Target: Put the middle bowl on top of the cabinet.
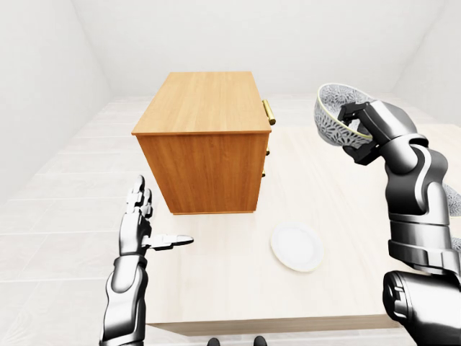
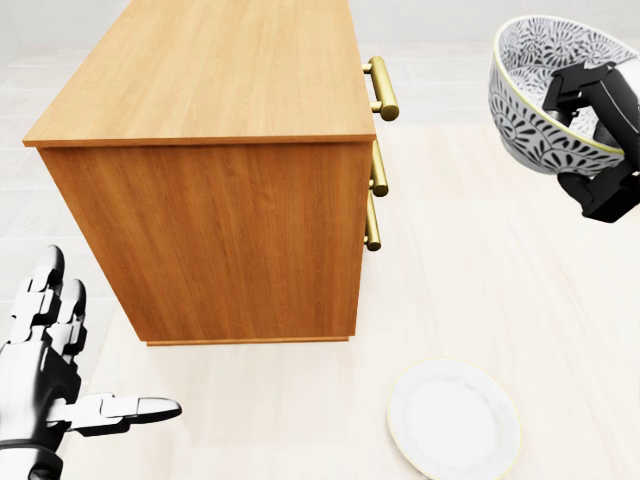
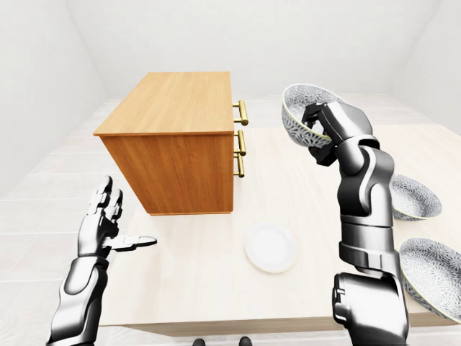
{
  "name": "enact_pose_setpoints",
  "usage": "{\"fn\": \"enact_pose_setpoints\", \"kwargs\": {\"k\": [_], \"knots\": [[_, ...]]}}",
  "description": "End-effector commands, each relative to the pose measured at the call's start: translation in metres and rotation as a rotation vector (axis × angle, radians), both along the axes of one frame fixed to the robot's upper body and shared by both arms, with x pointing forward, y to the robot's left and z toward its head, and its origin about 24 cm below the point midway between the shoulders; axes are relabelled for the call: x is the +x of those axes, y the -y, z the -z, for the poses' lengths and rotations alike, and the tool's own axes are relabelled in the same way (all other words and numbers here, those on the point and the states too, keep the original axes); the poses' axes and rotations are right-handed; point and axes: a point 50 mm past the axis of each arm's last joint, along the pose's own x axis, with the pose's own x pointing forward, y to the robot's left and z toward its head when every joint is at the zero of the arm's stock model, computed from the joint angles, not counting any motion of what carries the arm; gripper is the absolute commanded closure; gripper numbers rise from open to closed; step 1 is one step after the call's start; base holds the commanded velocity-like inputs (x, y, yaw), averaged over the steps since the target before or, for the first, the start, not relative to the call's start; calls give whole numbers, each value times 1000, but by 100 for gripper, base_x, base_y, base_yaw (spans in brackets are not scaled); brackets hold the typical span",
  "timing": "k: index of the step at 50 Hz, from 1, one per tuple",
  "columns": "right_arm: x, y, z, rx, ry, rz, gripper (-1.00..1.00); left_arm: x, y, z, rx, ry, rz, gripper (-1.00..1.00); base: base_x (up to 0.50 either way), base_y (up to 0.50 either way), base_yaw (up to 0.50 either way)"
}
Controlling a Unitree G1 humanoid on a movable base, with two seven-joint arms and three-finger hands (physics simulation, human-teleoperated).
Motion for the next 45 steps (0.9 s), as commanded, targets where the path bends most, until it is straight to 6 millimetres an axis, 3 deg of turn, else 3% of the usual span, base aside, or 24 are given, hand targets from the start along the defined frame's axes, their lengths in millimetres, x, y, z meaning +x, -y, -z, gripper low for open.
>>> {"fn": "enact_pose_setpoints", "kwargs": {"k": [1, 18, 28, 45], "knots": [[12, -6, -37, 29, 75, -35, 100, -1, 0, -1, -11, 1, 25, -100, 0, 0, 0], [25, -19, -80, 56, 143, -74, 100, -2, 0, 0, -17, 1, 24, -100, 0, 0, 0], [34, -38, -103, 97, 115, -164, 100, -4, -1, -1, -19, 2, 24, -100, 0, 0, 0], [67, -72, -113, 242, 79, -202, 100, -3, -4, 2, -25, -2, 26, -100, 0, 0, 0]]}}
